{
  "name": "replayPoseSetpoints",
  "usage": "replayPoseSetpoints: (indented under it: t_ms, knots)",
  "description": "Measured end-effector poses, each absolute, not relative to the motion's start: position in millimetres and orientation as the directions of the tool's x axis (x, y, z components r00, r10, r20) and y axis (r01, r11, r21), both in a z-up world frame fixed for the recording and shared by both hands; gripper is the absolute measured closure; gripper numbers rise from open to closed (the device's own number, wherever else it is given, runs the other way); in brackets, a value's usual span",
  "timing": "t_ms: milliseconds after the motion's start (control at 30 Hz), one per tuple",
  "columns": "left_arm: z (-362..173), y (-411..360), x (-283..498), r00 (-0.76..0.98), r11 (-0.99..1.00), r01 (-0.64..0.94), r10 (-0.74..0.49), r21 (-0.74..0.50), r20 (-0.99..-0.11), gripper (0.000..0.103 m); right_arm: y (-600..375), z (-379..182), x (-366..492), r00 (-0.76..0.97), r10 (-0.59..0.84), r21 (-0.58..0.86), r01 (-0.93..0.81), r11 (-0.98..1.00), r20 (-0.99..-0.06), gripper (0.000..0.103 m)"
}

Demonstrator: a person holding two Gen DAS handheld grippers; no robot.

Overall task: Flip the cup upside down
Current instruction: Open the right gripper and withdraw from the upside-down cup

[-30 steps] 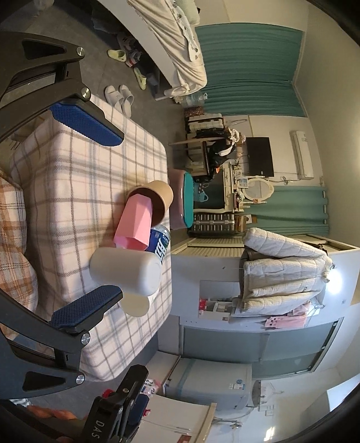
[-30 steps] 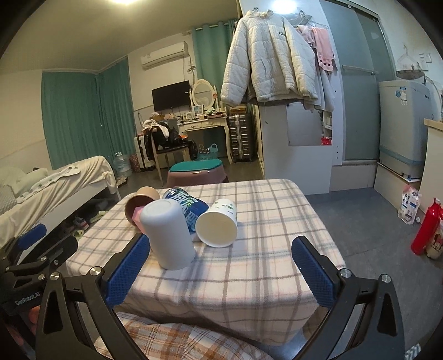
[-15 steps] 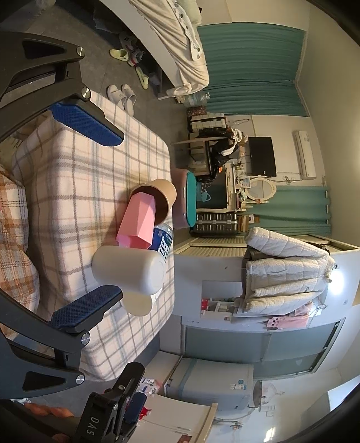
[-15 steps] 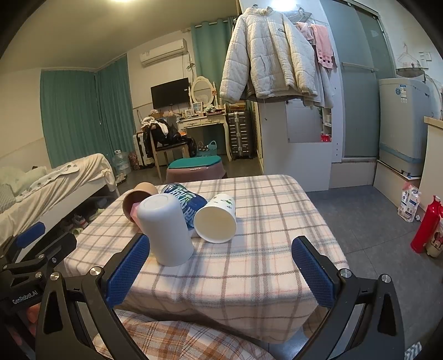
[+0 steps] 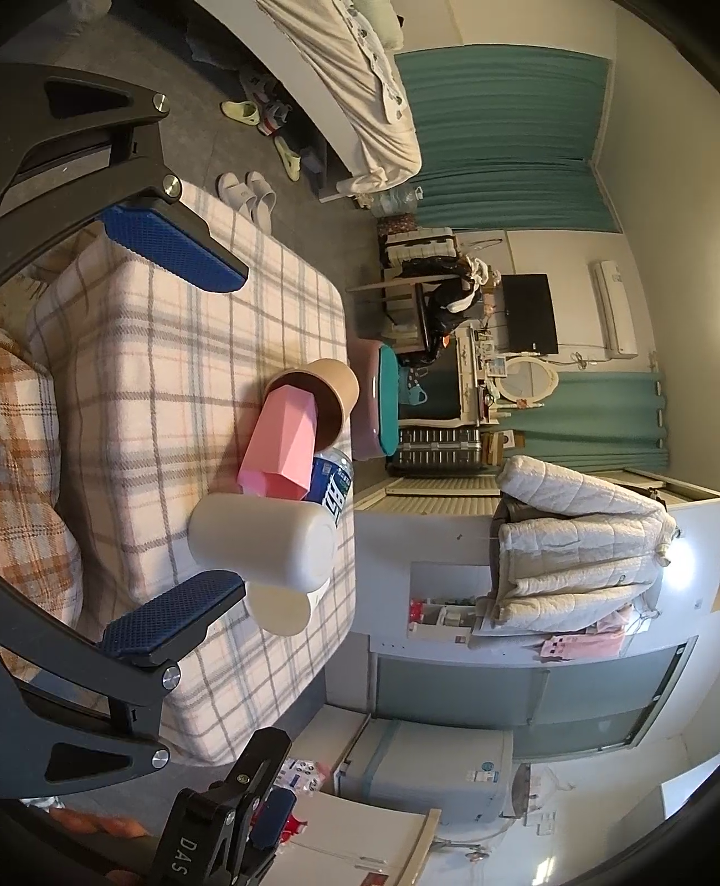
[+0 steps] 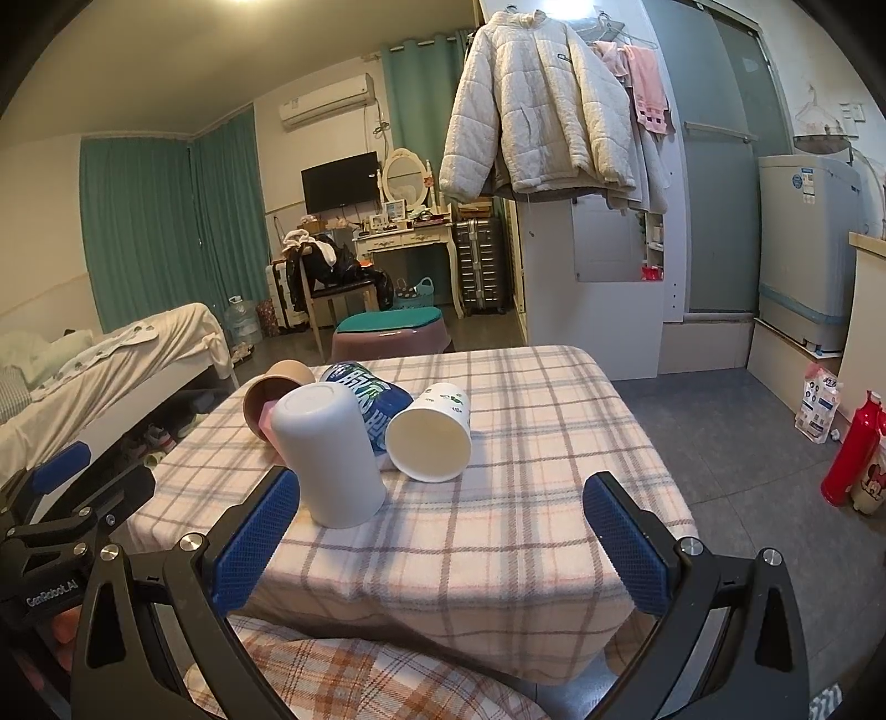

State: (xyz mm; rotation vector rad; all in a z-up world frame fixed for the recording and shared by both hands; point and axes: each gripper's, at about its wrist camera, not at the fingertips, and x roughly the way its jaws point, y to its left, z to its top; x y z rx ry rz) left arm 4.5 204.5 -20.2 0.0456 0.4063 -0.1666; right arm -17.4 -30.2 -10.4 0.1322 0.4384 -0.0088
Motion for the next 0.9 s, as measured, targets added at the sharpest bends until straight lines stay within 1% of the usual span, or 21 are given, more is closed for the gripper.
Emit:
replayPoseSetpoints:
  t_ms: [900]
  knots:
    - [-20.3,208.3,5.7,0.903,0.986,0.168,-0.149,0.011,-0.403,0.000,-31.1,-14.9,-16.2,0.901,0.023,0.133,0.039,0.990,-0.433,0.000]
